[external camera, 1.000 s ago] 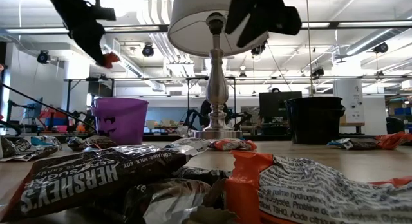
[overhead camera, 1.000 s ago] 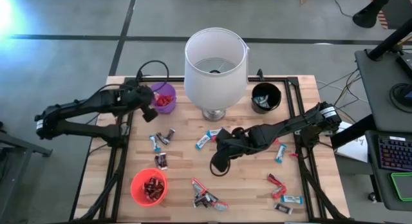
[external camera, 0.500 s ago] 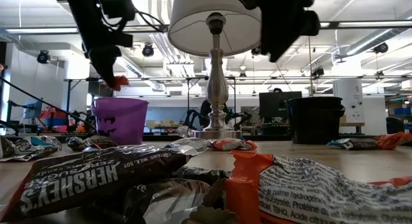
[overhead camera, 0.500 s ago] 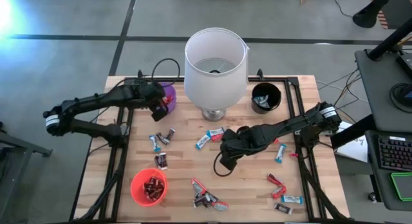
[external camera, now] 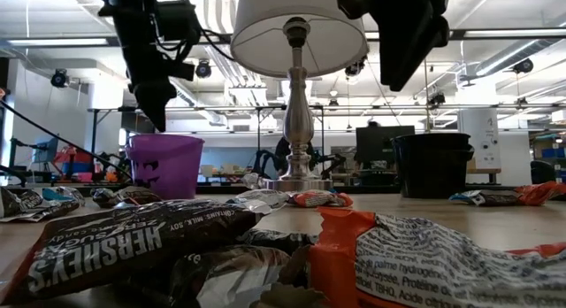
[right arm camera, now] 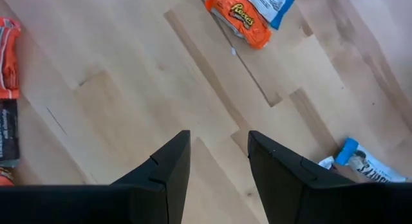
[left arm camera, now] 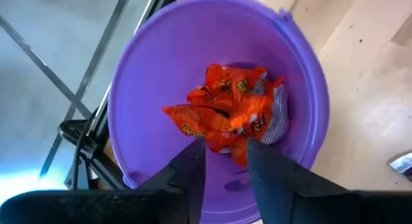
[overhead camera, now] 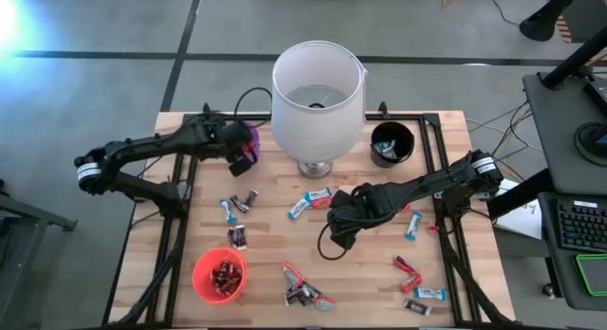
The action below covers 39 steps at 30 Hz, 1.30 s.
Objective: Sort candy
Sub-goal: Put the black chocolate into the orange bucket
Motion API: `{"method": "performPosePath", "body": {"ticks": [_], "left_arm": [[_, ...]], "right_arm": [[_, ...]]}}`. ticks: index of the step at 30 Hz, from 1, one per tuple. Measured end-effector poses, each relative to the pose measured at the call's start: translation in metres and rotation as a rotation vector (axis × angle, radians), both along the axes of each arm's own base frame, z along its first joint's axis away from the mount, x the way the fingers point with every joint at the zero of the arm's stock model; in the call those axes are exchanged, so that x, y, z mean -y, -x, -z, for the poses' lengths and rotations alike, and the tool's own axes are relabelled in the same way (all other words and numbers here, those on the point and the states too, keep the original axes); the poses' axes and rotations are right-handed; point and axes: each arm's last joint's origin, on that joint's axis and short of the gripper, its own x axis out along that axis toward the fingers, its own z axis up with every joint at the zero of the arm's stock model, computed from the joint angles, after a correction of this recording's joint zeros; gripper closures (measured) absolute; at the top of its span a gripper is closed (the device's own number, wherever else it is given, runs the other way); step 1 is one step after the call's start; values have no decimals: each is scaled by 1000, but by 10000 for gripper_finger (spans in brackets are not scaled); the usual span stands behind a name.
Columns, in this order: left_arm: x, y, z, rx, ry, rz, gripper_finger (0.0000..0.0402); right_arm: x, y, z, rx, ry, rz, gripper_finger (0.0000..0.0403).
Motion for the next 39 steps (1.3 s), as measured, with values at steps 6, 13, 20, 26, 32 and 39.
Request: {"method": "performPosePath", "body": {"ticks": [6, 13, 20, 26, 32, 39], "left_arm": [[2, 2, -25, 105, -24, -2, 299], [15, 22, -55, 218, 50, 70, 299], [31, 43, -64, 287, 220, 139, 299], [38, 45, -66, 395, 366, 109, 286], [48, 37, -60, 403, 432, 53, 252], [65, 24, -23, 363, 536, -53, 243]], "right_arm": [[6, -2, 0, 15, 55, -21, 253], [8, -6, -1, 52, 48, 9, 251], [7, -9, 0, 68, 55, -7, 221], [8, -9, 0, 70, 67, 6, 192], [8, -9, 0, 71, 66, 7, 188], [8, -9, 0, 71, 64, 14, 188]]}}
